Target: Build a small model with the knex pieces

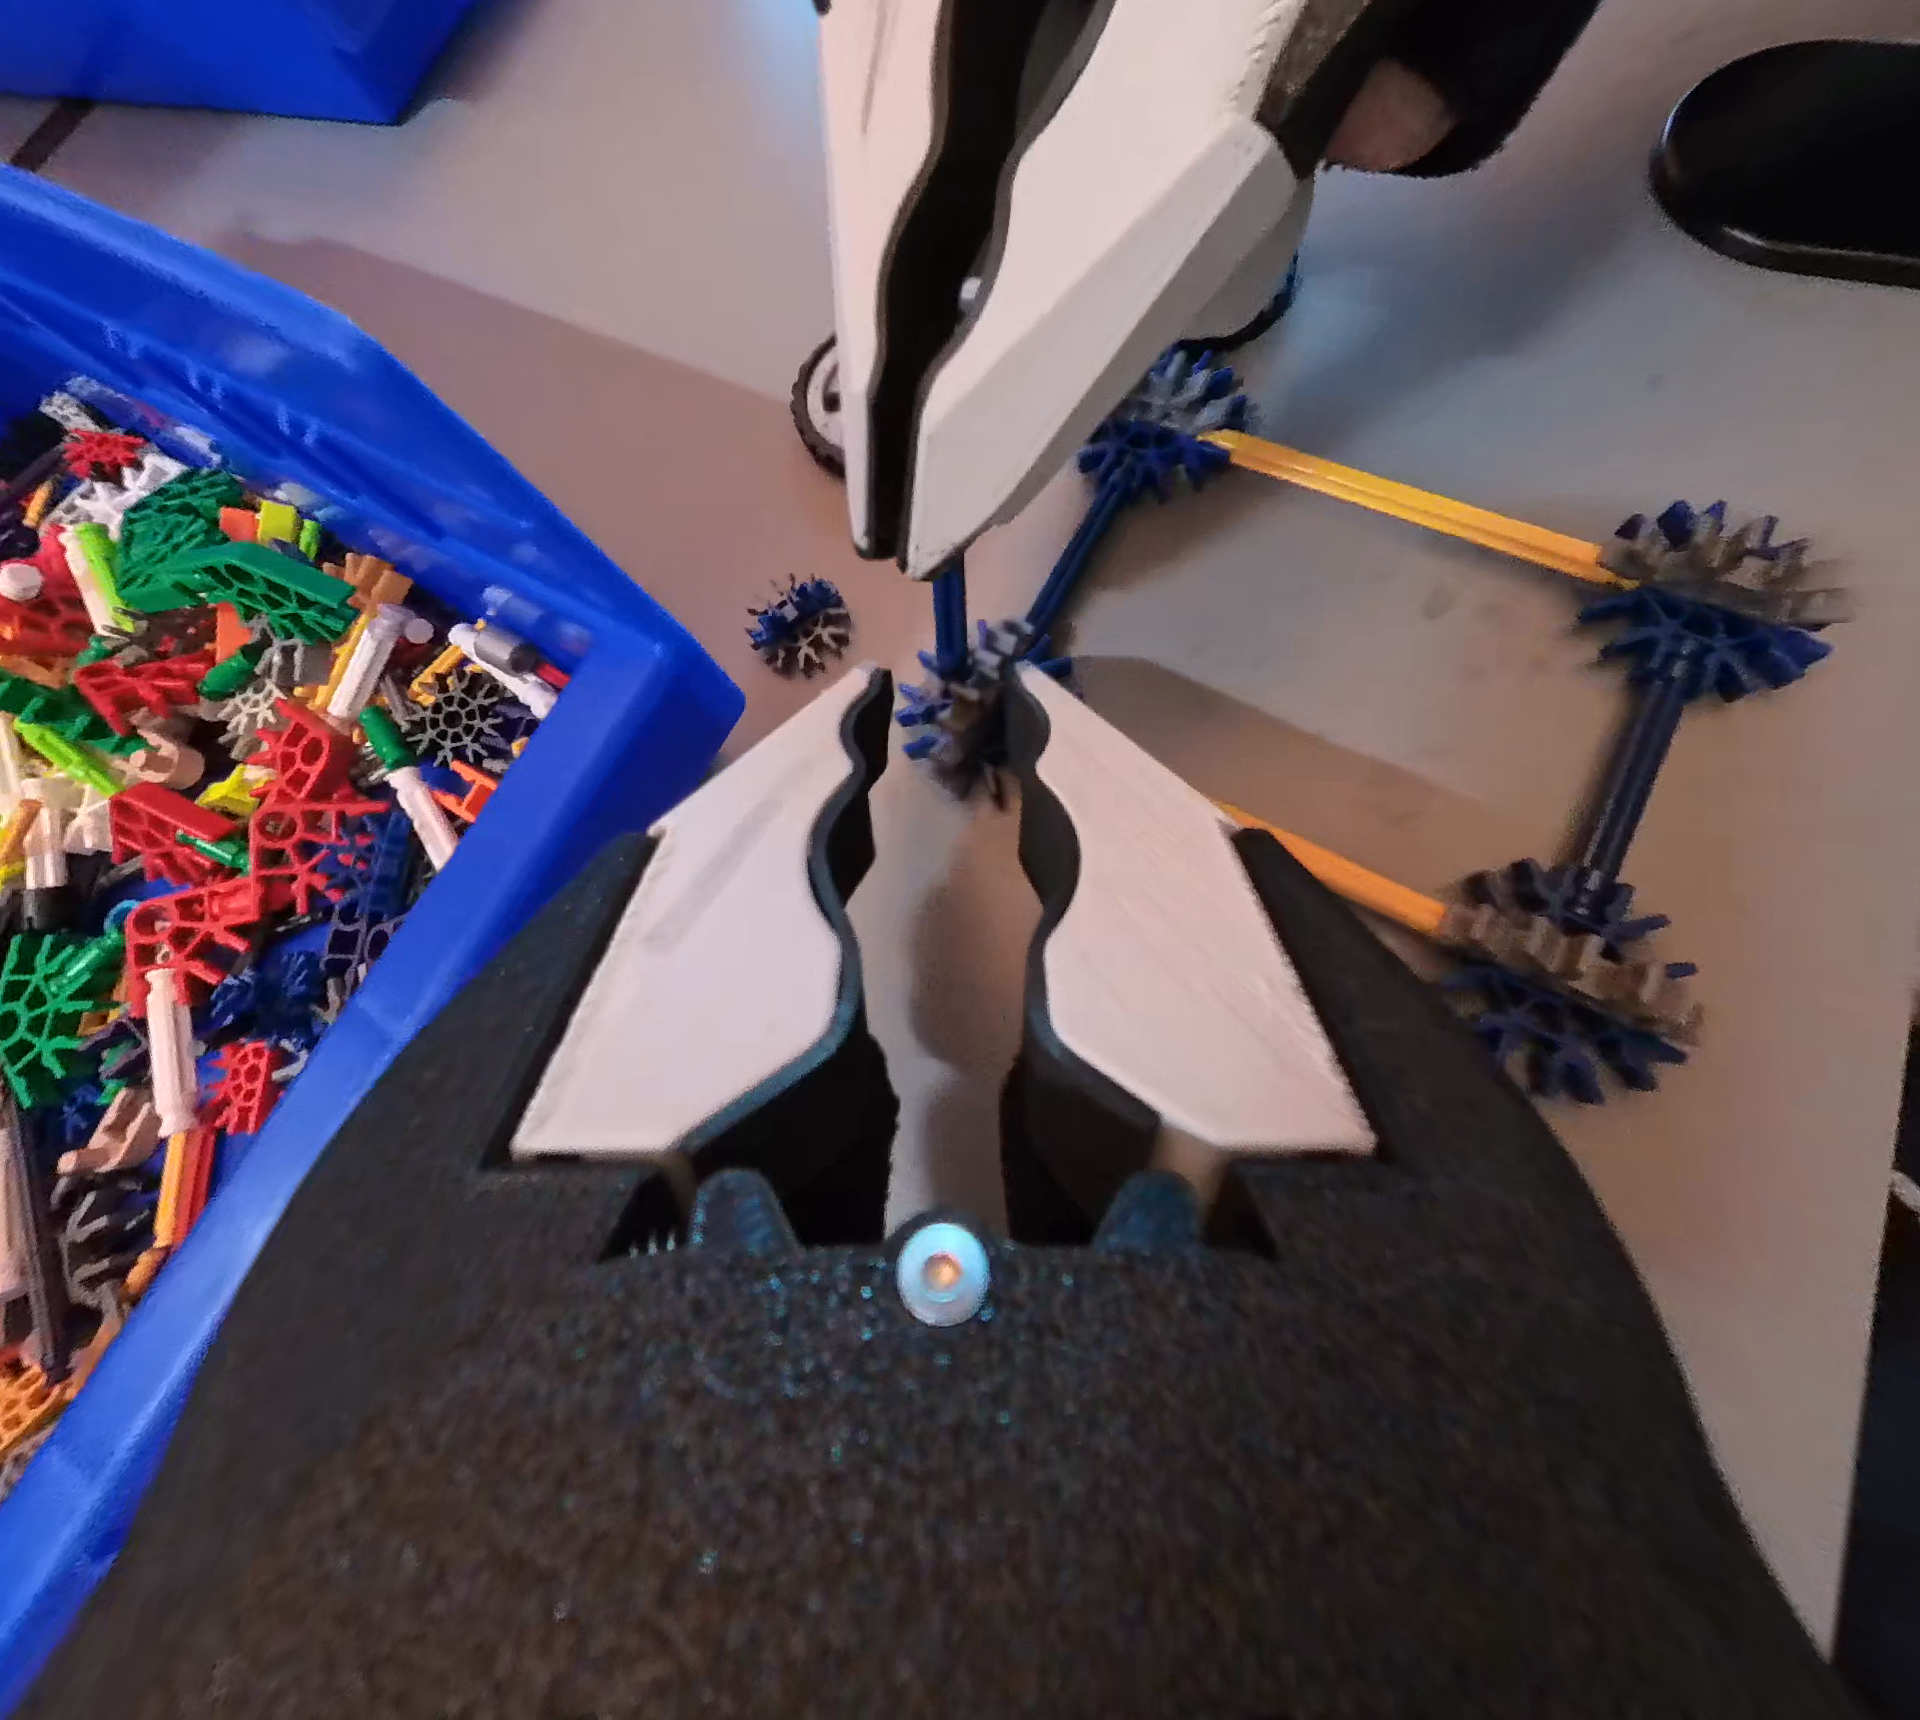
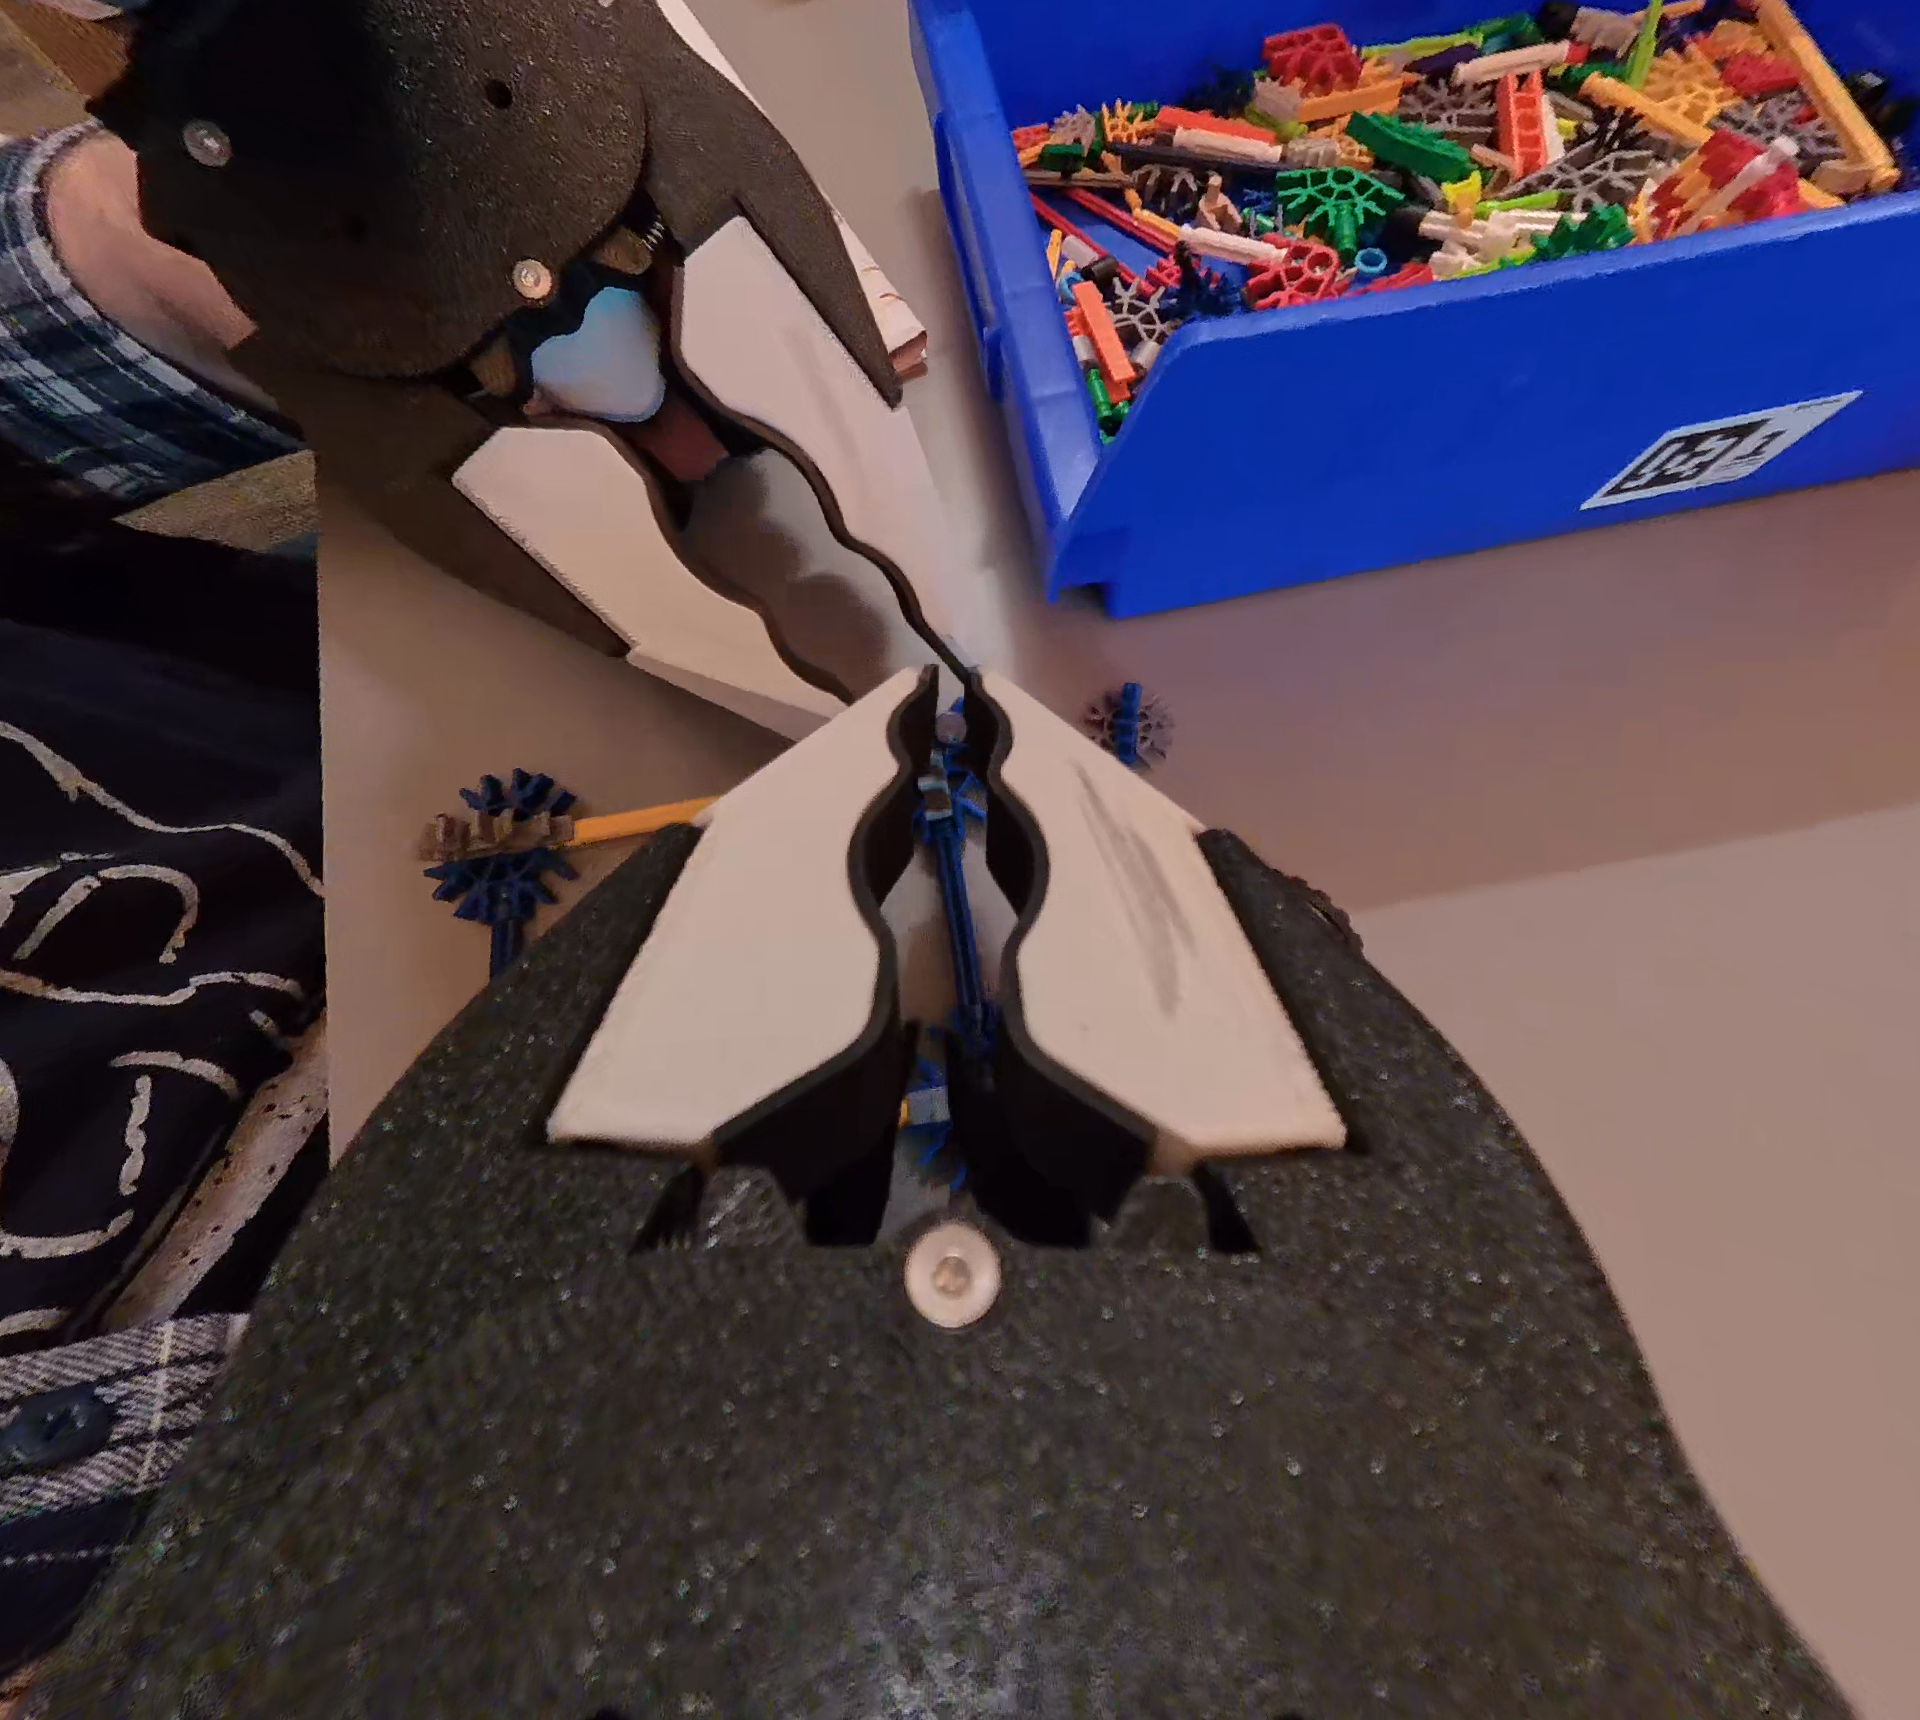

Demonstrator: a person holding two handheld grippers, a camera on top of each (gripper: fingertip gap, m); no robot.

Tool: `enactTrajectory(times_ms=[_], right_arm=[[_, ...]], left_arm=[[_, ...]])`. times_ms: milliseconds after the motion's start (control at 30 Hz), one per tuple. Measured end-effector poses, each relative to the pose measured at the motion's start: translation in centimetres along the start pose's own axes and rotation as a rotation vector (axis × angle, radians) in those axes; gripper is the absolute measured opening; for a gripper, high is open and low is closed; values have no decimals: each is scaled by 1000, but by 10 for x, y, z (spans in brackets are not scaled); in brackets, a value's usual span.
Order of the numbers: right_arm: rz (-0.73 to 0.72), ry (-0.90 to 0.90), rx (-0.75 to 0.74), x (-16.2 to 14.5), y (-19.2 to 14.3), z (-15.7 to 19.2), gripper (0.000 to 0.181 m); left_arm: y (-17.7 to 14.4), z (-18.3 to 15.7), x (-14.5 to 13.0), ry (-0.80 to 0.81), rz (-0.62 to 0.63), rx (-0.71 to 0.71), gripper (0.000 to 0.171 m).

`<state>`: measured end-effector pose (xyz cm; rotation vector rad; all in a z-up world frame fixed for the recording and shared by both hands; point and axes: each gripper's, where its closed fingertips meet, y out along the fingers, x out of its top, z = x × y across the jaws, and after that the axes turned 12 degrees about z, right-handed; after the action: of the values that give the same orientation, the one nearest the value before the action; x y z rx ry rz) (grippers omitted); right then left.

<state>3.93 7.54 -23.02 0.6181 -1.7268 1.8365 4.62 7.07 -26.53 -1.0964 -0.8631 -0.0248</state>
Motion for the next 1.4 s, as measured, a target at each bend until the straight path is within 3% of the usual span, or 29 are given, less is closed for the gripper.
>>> enactTrajectory(times_ms=[500,1233,1400], right_arm=[[87,35,80,-1,5,3,4],[34,153,203,1,5,13,8],[102,54,171,-12,5,17,25]], left_arm=[[4,-9,0,52,-8,-110,10],[6,-13,3,86,-13,-133,7],[6,-14,4,97,-15,-127,6]])
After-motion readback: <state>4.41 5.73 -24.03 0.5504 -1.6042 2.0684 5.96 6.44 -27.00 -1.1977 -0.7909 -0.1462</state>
